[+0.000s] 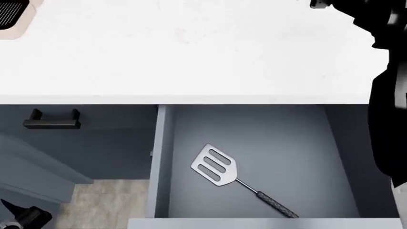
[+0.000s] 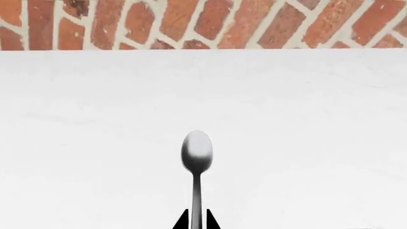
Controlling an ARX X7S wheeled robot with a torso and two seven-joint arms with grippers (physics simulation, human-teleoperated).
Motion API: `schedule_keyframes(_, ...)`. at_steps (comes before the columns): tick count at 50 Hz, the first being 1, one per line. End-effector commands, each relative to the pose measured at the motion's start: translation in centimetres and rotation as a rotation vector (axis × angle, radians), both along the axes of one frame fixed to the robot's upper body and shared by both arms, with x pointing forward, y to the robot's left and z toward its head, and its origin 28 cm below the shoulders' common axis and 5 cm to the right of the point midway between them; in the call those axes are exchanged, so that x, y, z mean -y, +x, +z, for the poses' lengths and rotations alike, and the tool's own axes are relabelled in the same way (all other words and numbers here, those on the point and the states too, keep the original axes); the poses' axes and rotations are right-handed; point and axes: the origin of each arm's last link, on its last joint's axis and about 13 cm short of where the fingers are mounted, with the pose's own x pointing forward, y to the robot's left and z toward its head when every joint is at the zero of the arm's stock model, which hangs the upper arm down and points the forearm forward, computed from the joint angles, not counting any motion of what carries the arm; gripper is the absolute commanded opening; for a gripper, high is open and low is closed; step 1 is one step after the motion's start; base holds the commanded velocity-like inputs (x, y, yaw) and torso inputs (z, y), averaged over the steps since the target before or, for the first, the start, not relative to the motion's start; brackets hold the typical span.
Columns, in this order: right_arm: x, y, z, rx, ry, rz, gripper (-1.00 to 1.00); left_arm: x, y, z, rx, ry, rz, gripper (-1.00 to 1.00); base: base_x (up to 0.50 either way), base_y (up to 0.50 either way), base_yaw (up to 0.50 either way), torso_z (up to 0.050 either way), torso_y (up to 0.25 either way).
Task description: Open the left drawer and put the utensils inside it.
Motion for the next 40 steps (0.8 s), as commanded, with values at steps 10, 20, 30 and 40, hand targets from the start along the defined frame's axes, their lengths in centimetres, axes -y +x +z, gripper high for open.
schedule_keyframes(10, -0.2, -8.1, -0.9, 0.035, -0.142, 0.177, -1.00, 0.7, -0.1, 1.0, 0.017, 0.010, -0.018, 1.00, 0.00, 0.00, 0.00, 0.000, 0.000)
schedule_keyframes(20, 0.3, -11.8, -2.0, 0.004, -0.167, 0.254, -1.00, 0.9, 0.0, 1.0, 0.011, 0.003, -0.030, 1.00, 0.00, 0.00, 0.00, -0.002, 0.098)
schedule_keyframes(30, 0.0, -13.1, -2.5, -0.061, -0.241, 0.332, -1.00, 0.9, 0.0, 1.1, 0.011, 0.003, -0.036, 1.00, 0.00, 0.00, 0.00, -0.004, 0.250)
schedule_keyframes(40, -0.1, -14.4, -3.5, -0.130, -0.303, 0.409, -1.00, 0.8, -0.1, 1.2, 0.018, 0.003, -0.033, 1.00, 0.00, 0.00, 0.00, -0.004, 0.234)
